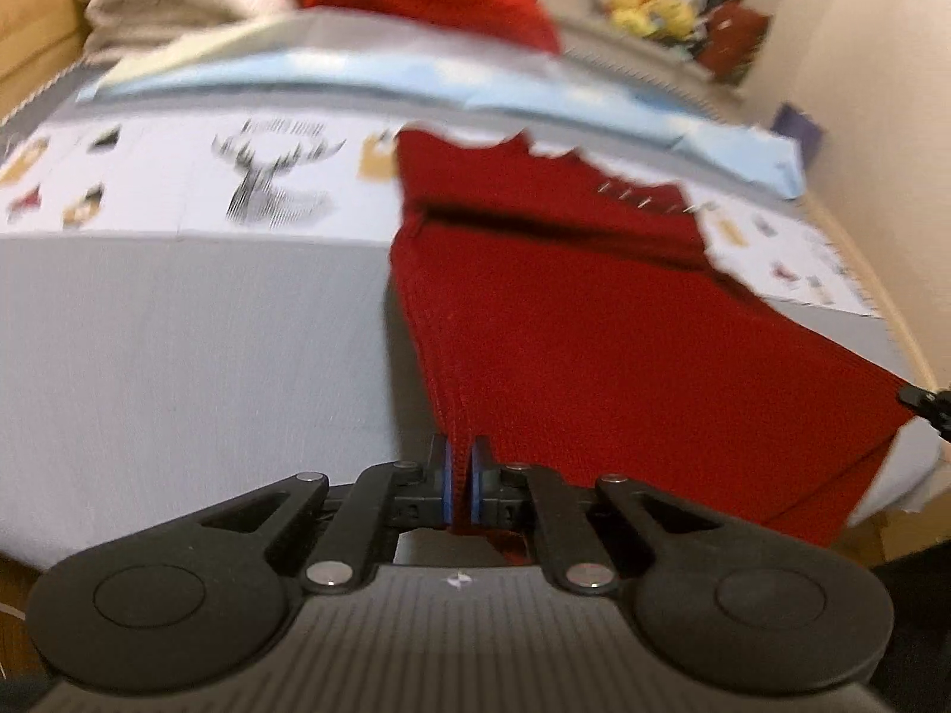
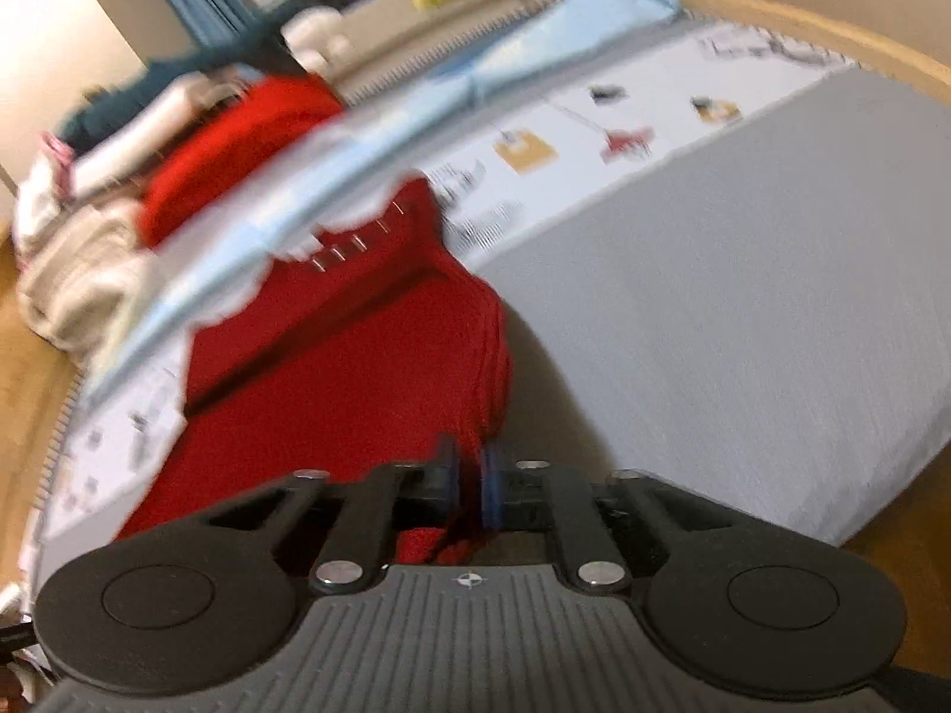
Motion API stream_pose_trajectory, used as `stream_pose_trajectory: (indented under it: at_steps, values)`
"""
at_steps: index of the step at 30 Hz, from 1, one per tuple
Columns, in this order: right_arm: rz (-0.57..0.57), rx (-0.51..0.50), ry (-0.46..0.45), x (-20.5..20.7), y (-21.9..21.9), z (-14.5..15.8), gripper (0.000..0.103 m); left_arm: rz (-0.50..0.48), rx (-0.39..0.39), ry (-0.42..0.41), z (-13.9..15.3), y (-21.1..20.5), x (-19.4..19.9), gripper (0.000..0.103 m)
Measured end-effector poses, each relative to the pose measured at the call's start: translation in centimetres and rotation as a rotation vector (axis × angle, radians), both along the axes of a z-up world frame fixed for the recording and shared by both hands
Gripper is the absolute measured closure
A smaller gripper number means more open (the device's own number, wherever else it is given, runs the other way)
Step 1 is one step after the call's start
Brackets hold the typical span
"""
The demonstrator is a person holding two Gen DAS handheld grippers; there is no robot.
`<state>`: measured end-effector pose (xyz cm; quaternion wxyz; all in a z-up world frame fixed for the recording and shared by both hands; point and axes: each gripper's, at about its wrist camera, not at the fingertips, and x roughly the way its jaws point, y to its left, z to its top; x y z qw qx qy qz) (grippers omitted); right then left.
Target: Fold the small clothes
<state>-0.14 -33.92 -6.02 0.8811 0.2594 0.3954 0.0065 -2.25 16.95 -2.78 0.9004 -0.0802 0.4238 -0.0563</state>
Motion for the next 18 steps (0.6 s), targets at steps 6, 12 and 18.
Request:
stream_pose_trajectory:
  at_steps: [6, 12, 18]
  values:
    - [0.053, 0.043, -0.070, -2.5, -1.3, 4.4, 0.098, -0.047, -0.037, -0.036, 4.0, 1.0, -3.6, 0.098]
    - [0.081, 0.107, -0.128, -7.6, -3.3, 8.6, 0.098, -0.040, -0.107, 0.001, 7.5, 3.8, -7.3, 0.098]
    - [0.045, 0.164, -0.126, -6.2, -5.3, 10.0, 0.098, 0.026, -0.167, 0.018, 6.4, 6.7, -0.7, 0.098]
